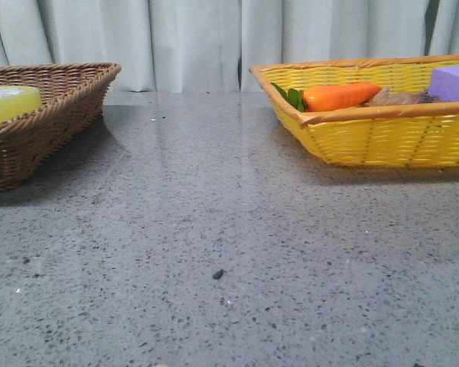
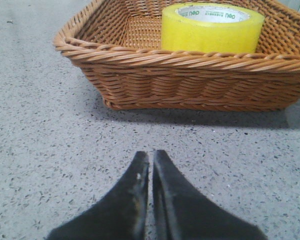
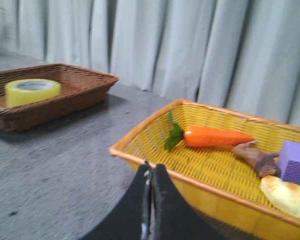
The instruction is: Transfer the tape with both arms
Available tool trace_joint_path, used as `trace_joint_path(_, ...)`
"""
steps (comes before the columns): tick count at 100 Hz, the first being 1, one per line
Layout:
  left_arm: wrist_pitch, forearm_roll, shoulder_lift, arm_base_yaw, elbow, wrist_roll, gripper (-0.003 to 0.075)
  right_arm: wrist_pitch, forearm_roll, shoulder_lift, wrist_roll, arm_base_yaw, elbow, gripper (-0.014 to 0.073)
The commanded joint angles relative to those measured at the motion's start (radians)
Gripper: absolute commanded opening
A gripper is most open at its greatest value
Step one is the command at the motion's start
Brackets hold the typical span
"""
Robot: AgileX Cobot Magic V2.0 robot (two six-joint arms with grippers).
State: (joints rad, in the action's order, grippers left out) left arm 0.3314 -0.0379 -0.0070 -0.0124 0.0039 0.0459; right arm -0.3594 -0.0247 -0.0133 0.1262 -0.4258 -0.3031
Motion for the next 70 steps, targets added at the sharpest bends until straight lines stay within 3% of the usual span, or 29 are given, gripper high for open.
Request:
trace_joint_path(1,-0.050,-0.002,-0.028,0.001,0.009,0.008,-0.0021,0.265,-0.014,0.001,0.000,0.075,0.058,-0.0067)
trace_joint_path(15,-0.050,-0.002,-0.028,0.001,0.009,0.008,-0.0021,0.664,0.012,0.001,0.000,0.237,0.233,-0.0067)
trace_joint_path(27,-0.050,-0.002,-0.028,0.001,0.009,0.008,-0.0021,0.804,0.099,0.001,-0.002,0.350,0.338,-0.0067)
trace_joint_path(49,-0.050,-0.002,-0.028,0.001,0.009,0.008,-0.0020,0.405,0.104,-0.019,-0.002,0.488,0.334,-0.0067)
trace_joint_path(70,-0.050,-0.002,-0.028,0.001,0.009,0.008,-0.0021,0.104,0.104,-0.019,-0.002,0.515,0.334,-0.0067)
